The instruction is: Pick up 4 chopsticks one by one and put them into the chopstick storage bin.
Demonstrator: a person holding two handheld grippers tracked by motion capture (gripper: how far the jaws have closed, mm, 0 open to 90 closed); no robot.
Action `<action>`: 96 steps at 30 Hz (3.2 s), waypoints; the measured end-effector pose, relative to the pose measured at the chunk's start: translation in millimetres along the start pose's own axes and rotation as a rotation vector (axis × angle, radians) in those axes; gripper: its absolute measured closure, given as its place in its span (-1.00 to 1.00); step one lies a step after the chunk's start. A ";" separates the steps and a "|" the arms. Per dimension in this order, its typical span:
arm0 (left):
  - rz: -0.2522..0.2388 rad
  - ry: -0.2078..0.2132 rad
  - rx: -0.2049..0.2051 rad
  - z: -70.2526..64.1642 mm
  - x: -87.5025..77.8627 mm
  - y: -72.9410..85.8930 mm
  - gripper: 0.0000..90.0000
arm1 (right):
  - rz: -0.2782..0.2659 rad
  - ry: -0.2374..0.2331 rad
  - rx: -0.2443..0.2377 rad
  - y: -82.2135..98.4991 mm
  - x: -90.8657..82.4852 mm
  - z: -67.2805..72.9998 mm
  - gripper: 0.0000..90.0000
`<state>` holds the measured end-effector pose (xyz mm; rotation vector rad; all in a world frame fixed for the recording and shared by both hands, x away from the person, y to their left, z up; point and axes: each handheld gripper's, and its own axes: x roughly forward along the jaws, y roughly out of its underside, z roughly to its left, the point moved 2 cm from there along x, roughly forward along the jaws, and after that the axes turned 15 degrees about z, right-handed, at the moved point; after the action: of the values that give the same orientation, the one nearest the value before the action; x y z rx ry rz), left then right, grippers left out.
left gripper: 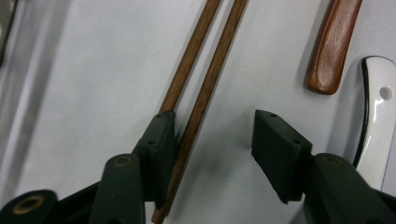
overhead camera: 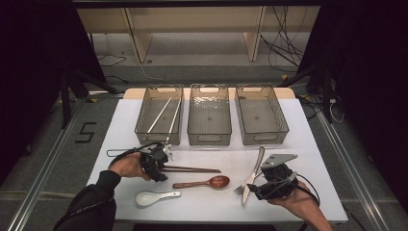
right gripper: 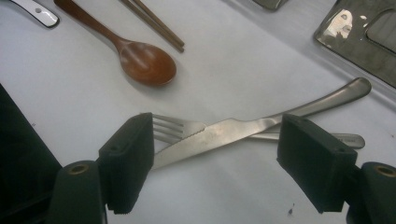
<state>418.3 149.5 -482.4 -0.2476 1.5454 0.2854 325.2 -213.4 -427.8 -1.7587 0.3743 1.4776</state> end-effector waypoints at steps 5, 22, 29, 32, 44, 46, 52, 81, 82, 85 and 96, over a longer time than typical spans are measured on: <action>0.025 0.002 0.010 -1.1 -1.8 -1.8 0.26 | -0.003 -0.002 0.001 0.0 -0.3 -0.3 -0.37; 0.070 -0.030 0.133 -9.2 -3.3 -5.9 0.79 | 0.008 -0.005 -0.001 -0.1 0.4 0.5 -0.37; 0.063 -0.036 0.149 -10.6 -3.2 -5.7 0.84 | 0.009 -0.005 -0.003 0.0 0.5 0.4 -0.37; 0.057 -0.033 0.157 -10.9 -3.5 -5.4 0.85 | 0.011 -0.004 -0.004 0.0 0.6 0.4 -0.37; -0.047 -0.027 0.137 -14.6 -21.8 -8.5 0.85 | 0.011 -0.004 -0.004 0.2 0.7 0.3 -0.37; -0.070 -0.030 0.120 -14.0 -27.5 -8.7 0.85 | 0.009 -0.004 -0.003 0.1 0.7 0.1 -0.37; -0.197 0.024 0.015 -11.5 -43.6 -8.5 0.85 | 0.008 -0.002 0.000 0.3 0.9 0.0 -0.37; -0.441 -0.074 -0.383 40.2 -87.4 21.4 0.85 | -0.002 0.002 0.015 1.0 -0.2 -2.6 -0.37; -0.454 -0.066 -0.396 43.8 -87.8 23.3 0.85 | -0.001 0.003 0.014 1.0 -0.2 -2.7 -0.37; -0.457 -0.067 -0.431 53.5 -88.7 27.6 0.85 | 0.000 0.002 0.015 1.2 0.1 -2.9 -0.37; -0.472 -0.088 -0.529 84.7 -93.6 31.6 0.85 | 0.000 -0.003 0.016 1.4 0.1 -3.6 -0.37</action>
<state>487.2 205.2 -387.0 -0.9851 1.2560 0.3201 326.7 -216.9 -428.5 -1.7435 0.3843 1.4731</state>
